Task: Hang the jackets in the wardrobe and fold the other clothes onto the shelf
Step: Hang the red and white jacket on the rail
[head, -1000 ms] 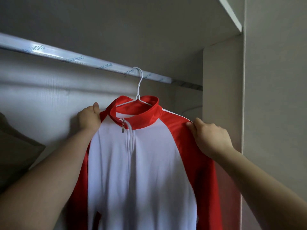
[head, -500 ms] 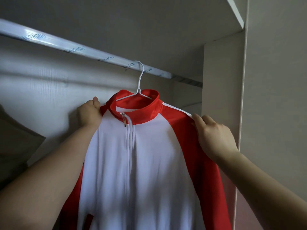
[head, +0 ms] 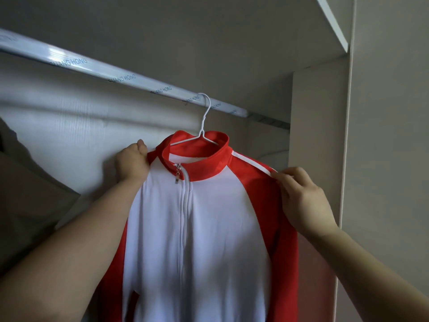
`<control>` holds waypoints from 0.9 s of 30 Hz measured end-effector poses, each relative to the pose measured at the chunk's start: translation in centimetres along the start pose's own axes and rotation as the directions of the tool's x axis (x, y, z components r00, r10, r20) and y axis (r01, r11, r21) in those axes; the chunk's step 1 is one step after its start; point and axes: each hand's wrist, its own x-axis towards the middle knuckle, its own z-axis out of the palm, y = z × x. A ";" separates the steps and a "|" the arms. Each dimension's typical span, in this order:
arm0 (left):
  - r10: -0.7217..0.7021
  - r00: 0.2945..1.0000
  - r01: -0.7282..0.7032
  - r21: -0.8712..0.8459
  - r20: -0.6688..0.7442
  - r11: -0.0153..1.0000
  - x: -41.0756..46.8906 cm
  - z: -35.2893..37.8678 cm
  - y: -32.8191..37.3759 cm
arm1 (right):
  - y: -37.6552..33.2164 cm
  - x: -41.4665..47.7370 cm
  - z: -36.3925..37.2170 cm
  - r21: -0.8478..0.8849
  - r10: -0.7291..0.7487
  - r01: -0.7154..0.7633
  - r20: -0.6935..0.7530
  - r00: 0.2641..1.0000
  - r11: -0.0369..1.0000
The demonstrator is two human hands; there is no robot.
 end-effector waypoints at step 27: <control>-0.046 0.996 0.072 -0.413 0.074 0.908 1.3 -2.7 6.0 | -4.9 7.5 -0.4 -0.205 0.381 -0.323 0.406 0.831 0.924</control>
